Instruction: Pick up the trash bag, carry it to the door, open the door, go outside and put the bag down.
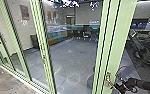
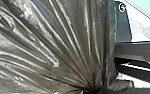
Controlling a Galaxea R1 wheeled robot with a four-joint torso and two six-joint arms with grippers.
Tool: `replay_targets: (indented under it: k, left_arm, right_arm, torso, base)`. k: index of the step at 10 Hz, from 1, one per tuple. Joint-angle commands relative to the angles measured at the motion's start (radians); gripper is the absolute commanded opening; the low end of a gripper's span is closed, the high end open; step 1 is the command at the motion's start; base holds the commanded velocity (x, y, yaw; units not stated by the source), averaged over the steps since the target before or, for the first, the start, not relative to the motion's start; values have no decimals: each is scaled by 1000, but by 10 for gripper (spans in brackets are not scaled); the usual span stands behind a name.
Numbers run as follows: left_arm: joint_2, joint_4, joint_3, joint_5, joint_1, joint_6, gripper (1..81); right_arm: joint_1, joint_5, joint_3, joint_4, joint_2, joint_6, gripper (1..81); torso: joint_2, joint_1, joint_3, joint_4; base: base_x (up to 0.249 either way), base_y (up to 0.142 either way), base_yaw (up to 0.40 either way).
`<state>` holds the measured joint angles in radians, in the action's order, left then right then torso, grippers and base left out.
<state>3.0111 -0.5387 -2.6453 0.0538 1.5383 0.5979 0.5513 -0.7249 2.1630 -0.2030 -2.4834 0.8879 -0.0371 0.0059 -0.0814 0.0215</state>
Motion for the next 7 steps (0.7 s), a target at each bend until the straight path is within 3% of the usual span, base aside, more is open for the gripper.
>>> replay_targets:
  k: [1,2,5,7]
  left_arm:
    - [2,-9,5,81,-36,0,10]
    - [3,-9,-2,81,-34,0,10]
    - [5,-12,-10,81,-34,0,10]
    - [8,-12,-10,92,-36,0,10]
  right_arm:
    - [34,-186,-39,85,-57,34,811]
    - [34,-151,-59,83,-45,34,811]
    - [28,71,-180,96,68,7,811]
    - [22,212,-189,96,97,-23,811]
  torso:
    - [0,0,-57,0]
    - [0,0,-20,0]
    - [-1,-2,-43,0]
    - [-1,-2,-43,0]
  base:
    - [0,0,0]
    - [0,0,0]
    - [0,0,0]
    - [0,0,0]
